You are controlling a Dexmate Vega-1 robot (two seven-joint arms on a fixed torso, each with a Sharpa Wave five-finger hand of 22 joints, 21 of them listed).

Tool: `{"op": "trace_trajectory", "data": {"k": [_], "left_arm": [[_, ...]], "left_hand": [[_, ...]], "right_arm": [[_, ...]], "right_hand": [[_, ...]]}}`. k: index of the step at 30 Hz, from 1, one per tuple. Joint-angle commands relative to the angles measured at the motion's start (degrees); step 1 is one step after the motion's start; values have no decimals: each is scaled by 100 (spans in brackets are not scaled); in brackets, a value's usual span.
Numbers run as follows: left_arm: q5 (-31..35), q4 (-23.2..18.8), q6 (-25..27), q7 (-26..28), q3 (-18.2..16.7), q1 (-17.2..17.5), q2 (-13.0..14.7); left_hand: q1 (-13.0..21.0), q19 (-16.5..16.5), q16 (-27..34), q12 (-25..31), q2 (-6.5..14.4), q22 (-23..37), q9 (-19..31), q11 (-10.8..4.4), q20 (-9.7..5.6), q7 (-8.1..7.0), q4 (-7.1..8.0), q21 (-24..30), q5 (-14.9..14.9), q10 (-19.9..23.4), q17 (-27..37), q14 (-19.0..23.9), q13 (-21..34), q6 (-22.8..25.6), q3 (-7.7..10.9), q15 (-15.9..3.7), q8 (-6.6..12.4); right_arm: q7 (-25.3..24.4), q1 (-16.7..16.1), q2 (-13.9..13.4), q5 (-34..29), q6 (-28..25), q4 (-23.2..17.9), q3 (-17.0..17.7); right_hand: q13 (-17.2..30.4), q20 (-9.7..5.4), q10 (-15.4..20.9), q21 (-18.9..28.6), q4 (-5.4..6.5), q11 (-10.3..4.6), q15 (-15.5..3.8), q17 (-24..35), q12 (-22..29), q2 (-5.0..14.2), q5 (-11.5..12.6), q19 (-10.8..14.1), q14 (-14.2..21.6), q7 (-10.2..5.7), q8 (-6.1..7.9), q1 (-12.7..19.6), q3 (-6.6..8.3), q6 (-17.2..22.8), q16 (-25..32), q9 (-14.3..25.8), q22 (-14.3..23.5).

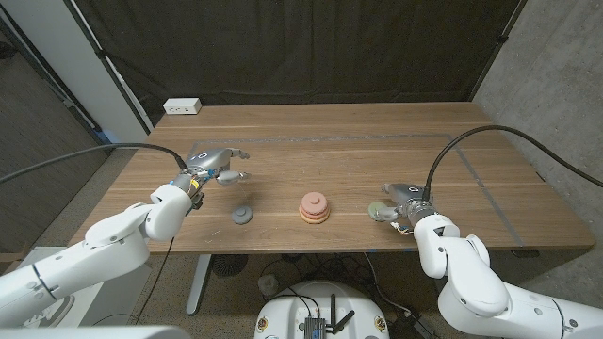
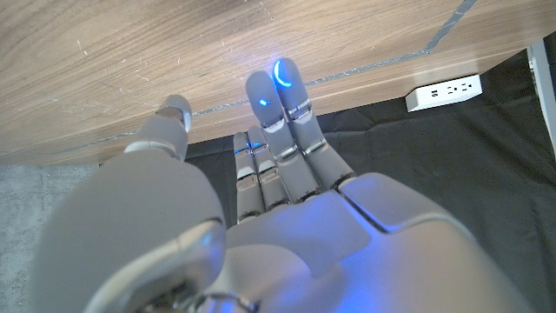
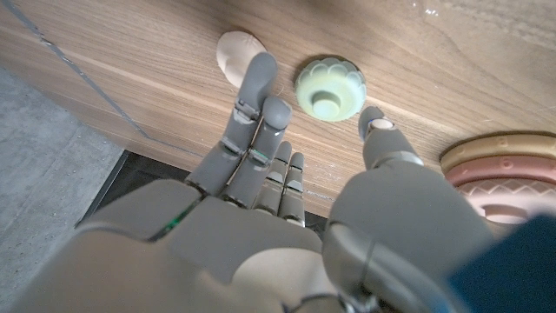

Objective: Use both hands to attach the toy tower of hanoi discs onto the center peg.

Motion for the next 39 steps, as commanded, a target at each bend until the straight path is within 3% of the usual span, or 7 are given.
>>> {"op": "trace_trajectory", "data": {"k": [1, 24, 39], "left_arm": [[-43, 43, -38, -18, 11, -13, 21], [-116, 151, -132, -87, 78, -135, 38], [-201, 263, -230, -114, 122, -212, 51]], "left_hand": [[-12, 1, -17, 23, 41, 18, 26, 12, -480, -3, -5, -11, 22, 48, 21, -9, 19, 78, 38, -551, -20], [-45, 38, -12, 9, 69, 19, 32, 37, -490, 22, -12, -11, 30, 89, 32, 32, 7, 109, 89, -551, -31], [-67, 45, -13, 8, 75, 19, 37, 23, -491, 16, -16, -15, 32, 111, 37, 45, 13, 130, 114, -551, -33]], "right_arm": [[356, 114, 162, -194, -52, 206, -92], [493, 235, 370, -99, -36, 500, -141], [502, 419, 434, -59, -214, 609, -394]], "right_hand": [[13, -522, 5, -24, 5, 15, -482, 12, 29, 34, -28, -13, -7, 10, -11, 8, -12, -33, -7, -4, 16], [28, -520, 53, -29, 24, 25, -484, -29, 57, 85, -17, -19, 36, -3, 12, 51, -117, -36, -51, -47, 16], [28, -520, 65, -36, 24, 23, -485, -27, 58, 104, -5, -27, 57, 15, 33, 77, -162, -3, -67, -64, 15]]}}
